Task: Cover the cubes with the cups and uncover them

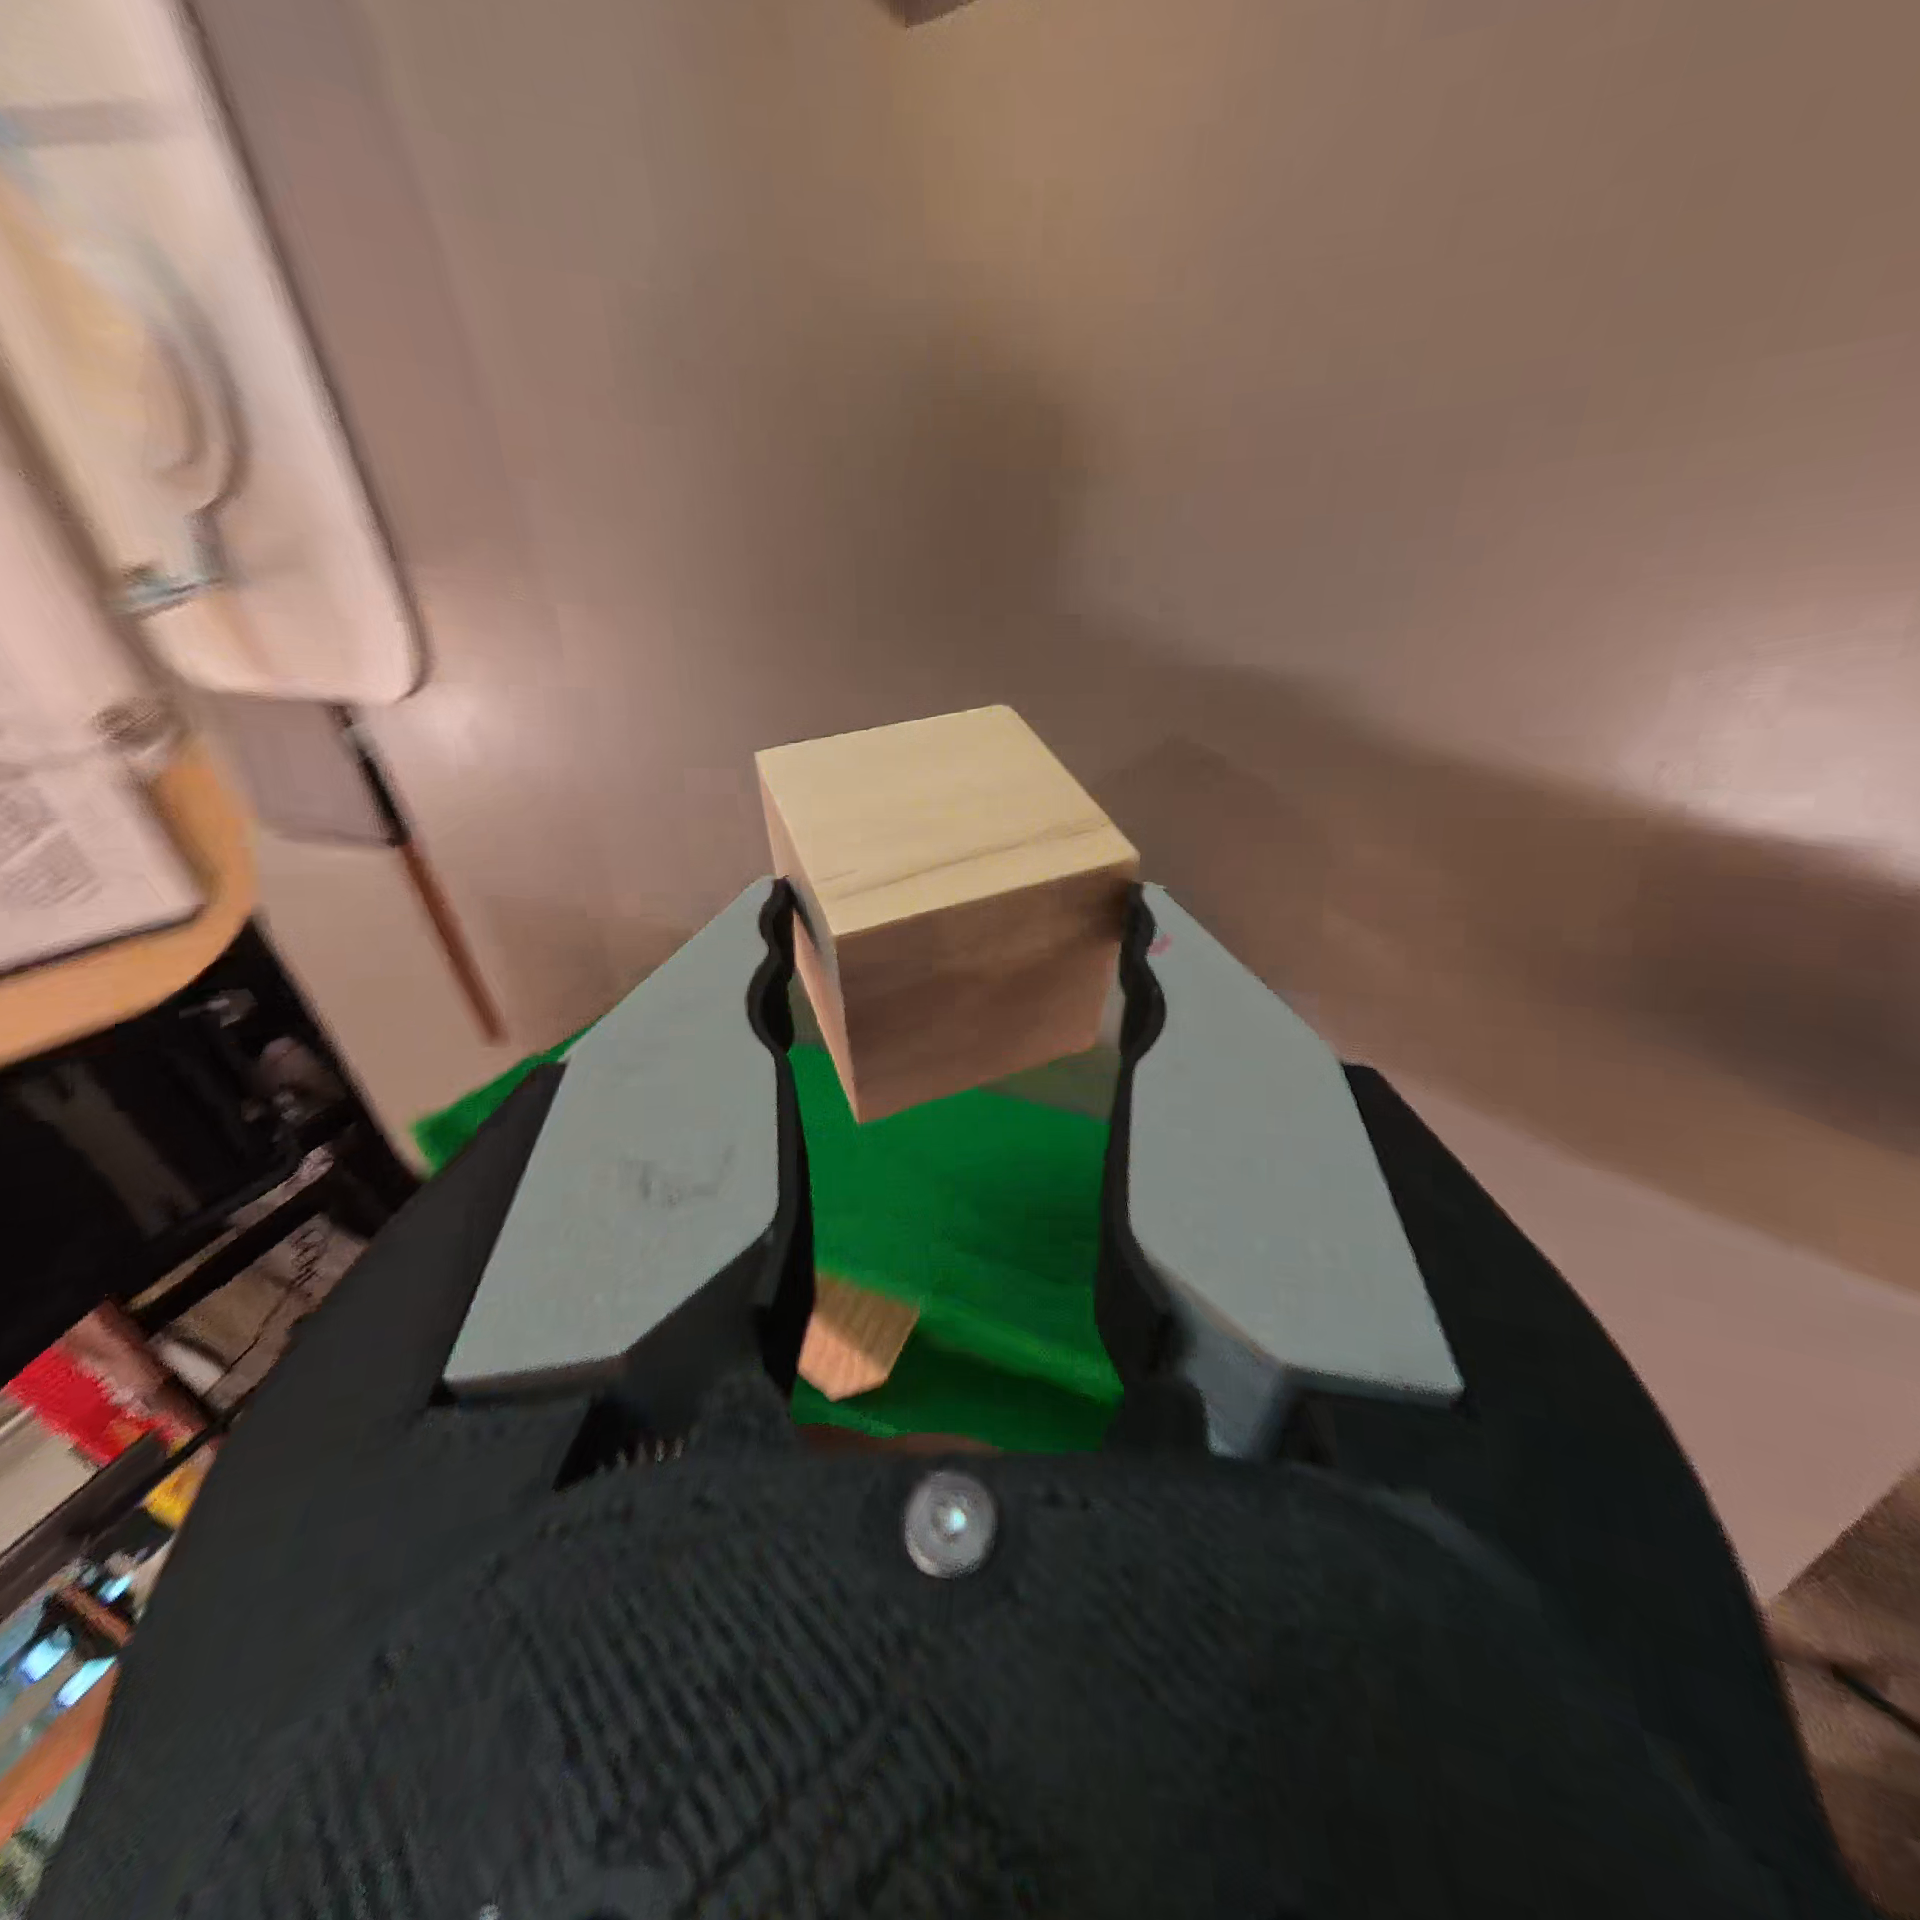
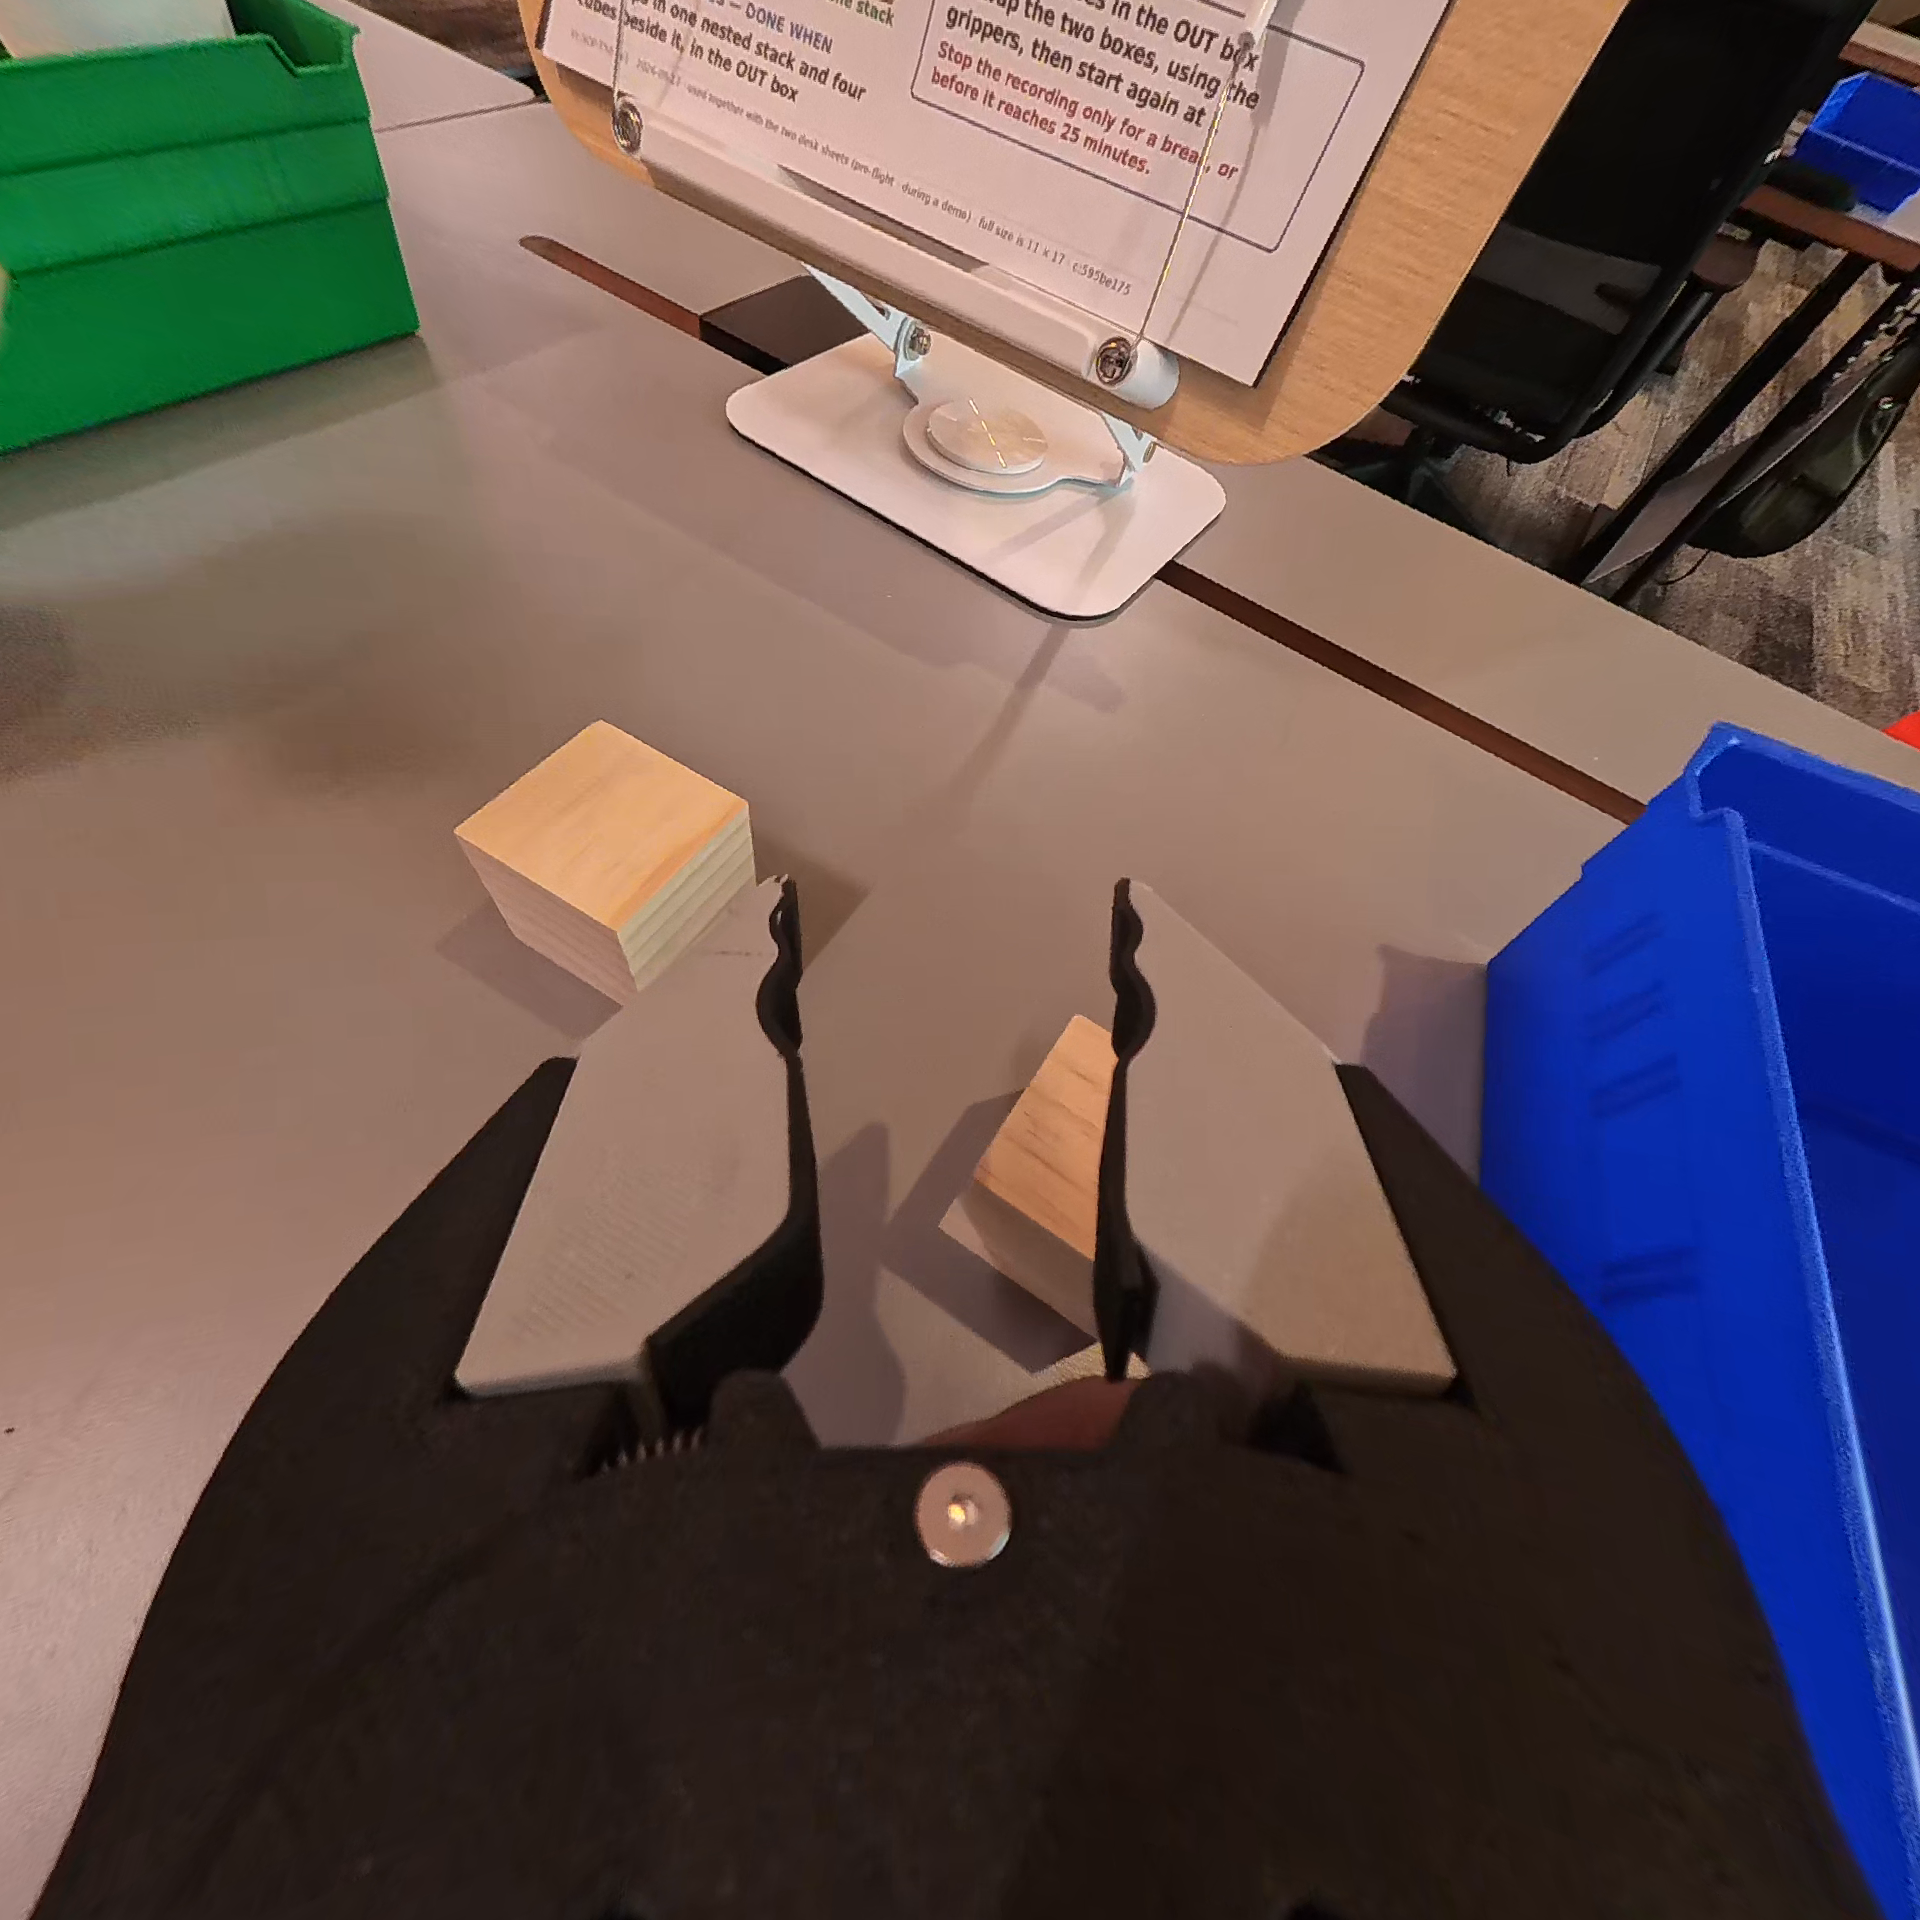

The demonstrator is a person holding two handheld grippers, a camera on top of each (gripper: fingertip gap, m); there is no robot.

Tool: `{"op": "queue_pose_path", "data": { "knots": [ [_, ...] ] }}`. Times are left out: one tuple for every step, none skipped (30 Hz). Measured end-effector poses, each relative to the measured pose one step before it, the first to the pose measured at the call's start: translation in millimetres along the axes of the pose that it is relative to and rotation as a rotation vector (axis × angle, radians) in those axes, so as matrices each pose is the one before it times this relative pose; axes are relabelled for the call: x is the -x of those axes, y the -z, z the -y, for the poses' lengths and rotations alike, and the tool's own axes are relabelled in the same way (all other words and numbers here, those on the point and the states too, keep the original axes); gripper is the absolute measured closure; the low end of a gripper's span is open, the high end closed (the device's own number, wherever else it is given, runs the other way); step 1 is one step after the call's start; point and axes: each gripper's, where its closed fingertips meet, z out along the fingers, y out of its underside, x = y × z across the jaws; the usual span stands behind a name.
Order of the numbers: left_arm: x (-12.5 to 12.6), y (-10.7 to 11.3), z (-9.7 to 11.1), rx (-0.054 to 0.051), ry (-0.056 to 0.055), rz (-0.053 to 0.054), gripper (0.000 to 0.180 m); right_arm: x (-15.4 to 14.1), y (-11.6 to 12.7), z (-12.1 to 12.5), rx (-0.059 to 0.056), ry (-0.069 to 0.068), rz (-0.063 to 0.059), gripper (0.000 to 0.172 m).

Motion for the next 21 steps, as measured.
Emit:
{"op": "queue_pose_path", "data": {
  "knots": [
    [-6.24,-14.12,9.06,0.0156,-0.0116,-0.0524,0.118,-0.87,0.55,0.14,-0.0011,-0.0011,-0.0002,0.115],
    [-4.15,-13.67,8.06,0.0175,-0.016,-0.0374,0.119,-1.11,0.4,-0.07,-0.0008,-0.0014,-0.0008,0.115],
    [-1.72,-12.41,6.4,0.0221,-0.0145,-0.0242,0.119,-0.81,0.36,-0.12,0.0001,-0.0017,0.0005,0.115],
    [1.07,-10.39,4.62,0.0227,-0.0111,-0.0097,0.119,-0.65,0.32,-0.03,-0.0005,-0.0015,0.001,0.115],
    [2.8,-7.85,4.68,0.0107,-0.0022,-0.0007,0.121,-0.54,0.61,0.22,-0.0016,-0.0004,0.0002,0.115],
    [2.11,-5.36,3.32,0.0069,0.0141,-0.0085,0.122,-0.34,0.7,0.39,-0.0021,0.0002,-0.0001,0.114],
    [2.24,-3.38,0.45,0.0112,0.0259,-0.0097,0.121,-0.05,0.63,0.57,-0.0031,-0.0001,0.0005,0.115],
    [2.39,-2.93,-0.76,0.0129,0.0193,-0.0035,0.121,0.18,0.63,0.6,-0.003,-0.0003,0.0005,0.115],
    [1.99,-3.2,-0.97,0.0109,-0.003,0.0039,0.122,0.46,0.4,0.69,-0.0025,0.0005,0.0011,0.115],
    [1.17,-3.27,-0.81,0.0083,-0.0132,0.0089,0.122,0.66,0.22,0.45,-0.0011,0.0015,0.0014,0.115],
    [0.48,-2.52,-0.91,0.0052,-0.0089,0.0092,0.121,0.72,0.32,0.43,-0.0011,0.0026,0.001,0.115],
    [0.43,-0.84,-0.65,0.0005,-0.0011,0.0067,0.121,0.72,0.33,0.42,-0.0009,0.0036,0.0007,0.115],
    [0.67,0.51,0.18,-0.0103,0.0078,0.0076,0.121,0.5,0.32,0.43,-0.001,0.0035,-0.0001,0.115],
    [0.84,1.45,0.21,-0.018,0.0124,0.0093,0.121,0.48,0.36,0.48,-0.0018,0.0024,-0.0002,0.115],
    [1.51,2.29,-0.82,-0.0193,0.012,0.0133,0.12,0.48,0.13,0.26,-0.0013,0.0008,0.0011,0.115],
    [1.57,2.8,-1.39,-0.0205,0.0144,0.0138,0.12,0.46,-0.19,-0.22,0.0011,-0.0002,0.0017,0.114],
    [0.75,2.71,-1.37,-0.0234,0.0173,0.0081,0.123,0.26,-0.39,-0.46,0.002,0.0002,0.0011,0.114],
    [-0.91,1.56,-0.69,-0.0255,0.014,-0.0009,0.124,0.3,-0.65,-0.7,0.0035,0.0006,0.0008,0.114],
    [-1.0,-0.15,-1.05,-0.0179,0.008,-0.0008,0.124,0.51,-0.93,-1.04,0.0051,0.0012,0.0011,0.114],
    [0.03,-1.34,-0.98,-0.0115,0.0043,0.0044,0.123,0.42,-0.94,-0.99,0.0051,0.0024,-0.0004,0.114],
    [0.1,-1.21,-0.34,-0.0053,0.0072,-0.0002,0.123,0.39,-0.93,-0.8,0.0047,0.0036,-0.0013,0.114]
  ]
}}
